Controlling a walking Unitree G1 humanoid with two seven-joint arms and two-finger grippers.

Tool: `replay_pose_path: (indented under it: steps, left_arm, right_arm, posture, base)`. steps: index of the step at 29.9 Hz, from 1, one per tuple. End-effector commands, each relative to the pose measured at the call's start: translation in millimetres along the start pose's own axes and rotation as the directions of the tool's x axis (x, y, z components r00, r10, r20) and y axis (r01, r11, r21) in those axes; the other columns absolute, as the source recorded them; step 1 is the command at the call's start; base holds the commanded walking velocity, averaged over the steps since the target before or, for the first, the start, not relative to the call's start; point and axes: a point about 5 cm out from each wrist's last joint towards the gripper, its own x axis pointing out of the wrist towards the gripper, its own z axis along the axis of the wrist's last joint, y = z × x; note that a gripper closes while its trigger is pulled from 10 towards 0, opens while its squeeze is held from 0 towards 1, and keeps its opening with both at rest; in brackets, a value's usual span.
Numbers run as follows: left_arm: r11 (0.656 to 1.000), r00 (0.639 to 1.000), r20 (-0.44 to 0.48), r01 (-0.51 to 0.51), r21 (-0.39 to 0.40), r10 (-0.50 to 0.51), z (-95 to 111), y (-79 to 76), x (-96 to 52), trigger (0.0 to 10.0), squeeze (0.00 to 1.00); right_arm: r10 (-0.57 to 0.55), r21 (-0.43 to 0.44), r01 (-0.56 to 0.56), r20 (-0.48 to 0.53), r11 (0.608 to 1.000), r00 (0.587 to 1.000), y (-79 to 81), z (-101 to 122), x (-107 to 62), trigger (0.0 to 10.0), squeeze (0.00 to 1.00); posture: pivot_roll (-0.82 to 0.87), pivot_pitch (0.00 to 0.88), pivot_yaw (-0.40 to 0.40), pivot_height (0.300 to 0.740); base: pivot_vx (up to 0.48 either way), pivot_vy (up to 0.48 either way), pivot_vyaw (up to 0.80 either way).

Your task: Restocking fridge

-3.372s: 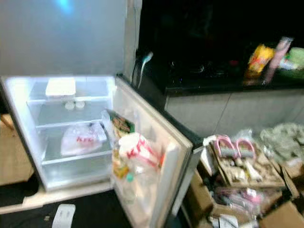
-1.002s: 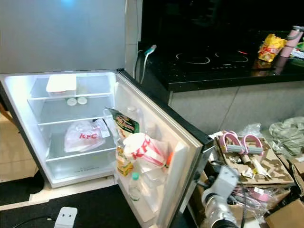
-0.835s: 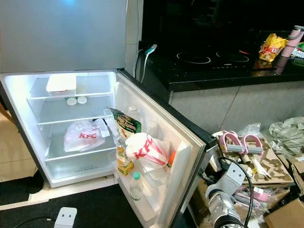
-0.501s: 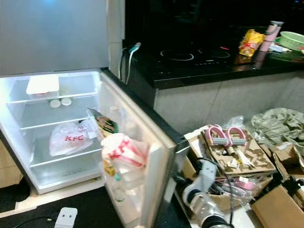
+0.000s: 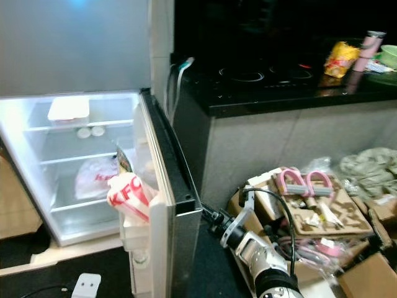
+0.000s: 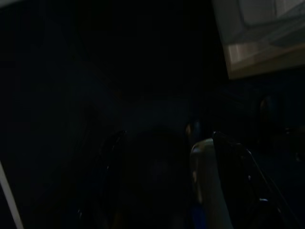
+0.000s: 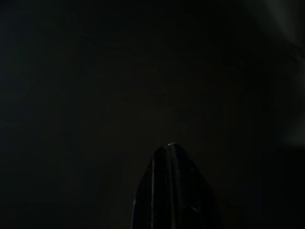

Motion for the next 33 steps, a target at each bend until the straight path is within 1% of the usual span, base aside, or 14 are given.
replay_pose_path:
  steps: [1,3,5,7,9,10,11,12,13,18,20,27,31,33]
  left_arm:
    - [1.000,1.000,-0.022,-0.004,0.009,0.004,-3,0.8,-0.2,10.0,0.00]
    - [1.000,1.000,-0.023,-0.003,0.008,0.003,-3,0.3,-0.2,10.0,0.00]
    - [1.000,1.000,-0.023,-0.002,0.008,0.002,-3,0.0,-0.1,10.0,0.00]
    - [1.000,1.000,-0.023,-0.002,0.008,0.002,-3,0.0,-0.1,10.0,0.00]
    - [1.000,1.000,-0.019,0.003,0.007,-0.003,-2,-0.4,-0.1,10.0,0.00]
    - [1.000,1.000,-0.019,0.003,0.007,-0.003,-2,-0.4,-0.1,10.0,0.00]
    - [1.000,1.000,-0.019,0.004,0.007,-0.004,-2,-0.4,0.0,10.0,0.00]
    - [1.000,1.000,-0.019,0.004,0.007,-0.004,-2,-0.4,0.0,10.0,0.00]
    - [1.000,1.000,-0.017,0.005,0.008,-0.005,-2,-0.4,0.0,10.0,0.00]
    - [1.000,1.000,0.006,0.020,0.003,-0.020,0,-0.9,0.0,10.0,0.00]
    - [0.993,0.994,0.039,0.104,0.049,-0.106,5,-4.8,-0.2,10.0,0.00]
    - [0.988,0.990,0.052,0.127,0.083,-0.132,8,-5.5,-0.3,10.0,0.00]
    - [0.999,0.997,0.071,0.026,0.029,-0.028,7,-0.2,-0.3,10.0,0.00]
    - [1.000,0.997,0.076,0.001,0.008,-0.002,7,1.2,-0.4,10.0,0.00]
  right_arm:
    - [-0.226,-0.072,0.223,-0.030,0.972,0.974,-21.2,-7,-11.3,10.0,0.00]
    - [-0.476,-0.183,0.459,-0.060,0.869,0.877,-44.8,-16,-31.2,10.0,0.00]
    - [-0.533,-0.191,0.514,-0.070,0.837,0.843,-51.6,-19,-39.4,10.0,0.00]
    - [-0.533,-0.191,0.514,-0.070,0.837,0.843,-51.6,-19,-39.4,10.0,0.00]
    - [-0.683,-0.193,0.662,-0.061,0.724,0.728,-68.9,-25,-61.9,10.0,0.00]
    - [-0.683,-0.193,0.662,-0.061,0.724,0.728,-68.9,-25,-61.9,10.0,0.00]
    - [-0.734,-0.183,0.717,-0.044,0.673,0.678,-75.3,-26,-71.0,10.0,0.00]
    - [-0.734,-0.183,0.717,-0.044,0.673,0.678,-75.3,-26,-71.0,10.0,0.00]
    - [-0.773,-0.185,0.757,-0.029,0.627,0.633,-79.9,-28,-77.7,10.0,0.00]
    - [-0.809,-0.187,0.794,-0.013,0.579,0.587,-84.2,-29,-84.5,10.0,0.00]
    - [-0.833,-0.212,0.811,-0.024,0.545,0.553,-87.7,-36,-90.4,10.0,0.00]
    - [-0.842,-0.228,0.817,-0.030,0.530,0.538,-89.0,-42,-93.2,10.0,0.00]
    - [-0.780,-0.181,0.765,-0.018,0.618,0.626,-77.0,-33,-70.5,10.0,0.00]
    - [-0.713,-0.187,0.695,-0.040,0.694,0.700,-65.6,-31,-52.2,10.0,0.00]
  posture:
    - [-0.01,0.000,-0.074,0.738]
    - [-0.01,0.000,-0.078,0.738]
    - [-0.01,0.000,-0.080,0.738]
    - [-0.01,0.000,-0.080,0.738]
    - [-0.01,0.000,-0.081,0.738]
    - [-0.01,0.000,-0.081,0.738]
    - [-0.01,0.000,-0.081,0.738]
    - [-0.01,0.000,-0.081,0.738]
    - [-0.01,0.000,-0.081,0.738]
    - [-0.01,0.000,-0.078,0.738]
    - [-0.01,0.000,-0.081,0.738]
    - [-0.01,0.000,-0.082,0.738]
    - [-0.01,0.000,-0.082,0.738]
    - [-0.01,0.000,-0.082,0.738]
  base:
    - [0.000,0.000,0.00]
    - [0.000,0.000,0.00]
    - [0.000,0.000,0.00]
    - [0.000,0.000,0.00]
    - [0.000,0.000,0.00]
    - [0.000,0.000,0.00]
    - [0.000,0.000,0.00]
    - [0.000,0.000,0.00]
    - [0.000,0.000,0.00]
    - [0.000,0.000,0.00]
    - [0.000,0.000,0.00]
    - [0.000,0.000,0.00]
    - [0.000,0.000,0.00]
    - [0.000,0.000,0.00]
